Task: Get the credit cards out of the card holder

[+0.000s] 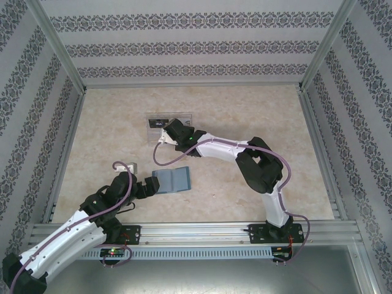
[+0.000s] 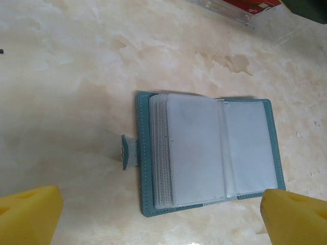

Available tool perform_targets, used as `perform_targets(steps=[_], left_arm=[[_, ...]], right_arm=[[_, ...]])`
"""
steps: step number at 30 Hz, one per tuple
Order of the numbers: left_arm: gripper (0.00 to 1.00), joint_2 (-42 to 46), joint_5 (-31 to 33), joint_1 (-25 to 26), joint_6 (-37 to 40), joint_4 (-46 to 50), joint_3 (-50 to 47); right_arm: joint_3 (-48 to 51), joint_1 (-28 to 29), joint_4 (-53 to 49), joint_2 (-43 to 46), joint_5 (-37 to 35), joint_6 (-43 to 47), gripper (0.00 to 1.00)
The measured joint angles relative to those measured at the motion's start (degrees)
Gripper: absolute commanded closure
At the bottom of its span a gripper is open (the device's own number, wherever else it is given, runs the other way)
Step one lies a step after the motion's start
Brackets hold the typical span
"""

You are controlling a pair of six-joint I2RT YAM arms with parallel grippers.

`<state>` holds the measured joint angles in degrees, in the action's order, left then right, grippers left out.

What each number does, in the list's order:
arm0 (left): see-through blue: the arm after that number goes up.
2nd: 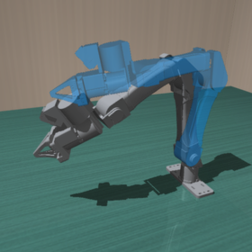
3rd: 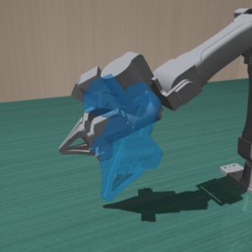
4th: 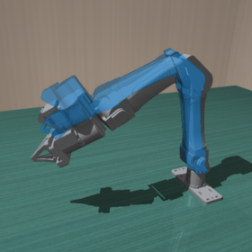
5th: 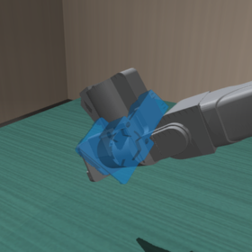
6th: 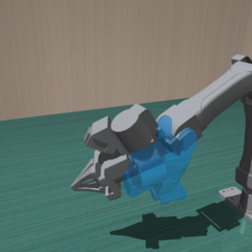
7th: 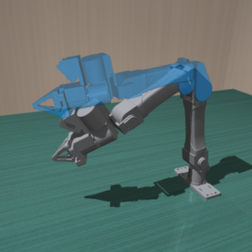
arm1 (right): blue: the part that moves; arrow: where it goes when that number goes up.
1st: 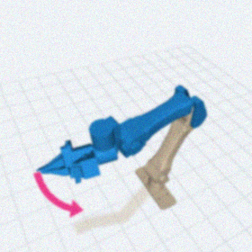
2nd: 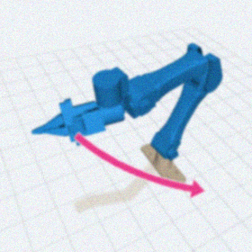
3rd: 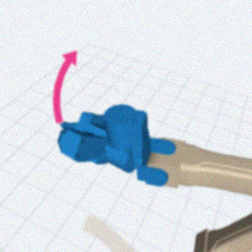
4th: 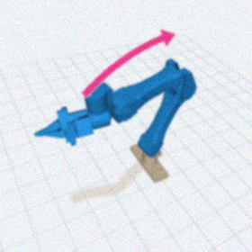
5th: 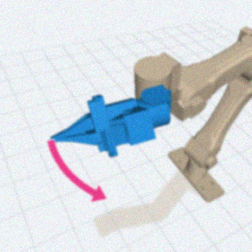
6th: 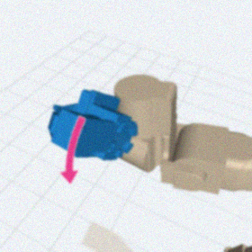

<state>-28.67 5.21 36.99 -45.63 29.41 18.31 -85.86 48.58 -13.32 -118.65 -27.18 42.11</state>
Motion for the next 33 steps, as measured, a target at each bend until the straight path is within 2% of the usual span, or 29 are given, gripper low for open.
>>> perform_targets(steps=[5, 10, 18, 33], left_arm=[[0.00, 0.00, 0.00, 0.00, 0.00, 0.00, 0.00], [0.00, 0.00, 0.00, 0.00, 0.00, 0.00, 0.00], [0.00, 0.00, 0.00, 0.00, 0.00, 0.00, 0.00], [0.00, 0.00, 0.00, 0.00, 0.00, 0.00, -0.02]], right_arm=[[0.04, -0.09, 0.61, 0.00, 0.09, -1.42, 0.61], [1.64, -0.07, 0.70, 0.92, 2.51, -3.08, 0.55], [2.80, -0.04, 0.28, 1.40, 5.16, -3.85, 0.54], [-1.31, -1.11, 1.73, -2.54, -1.81, -6.32, 0.55]])
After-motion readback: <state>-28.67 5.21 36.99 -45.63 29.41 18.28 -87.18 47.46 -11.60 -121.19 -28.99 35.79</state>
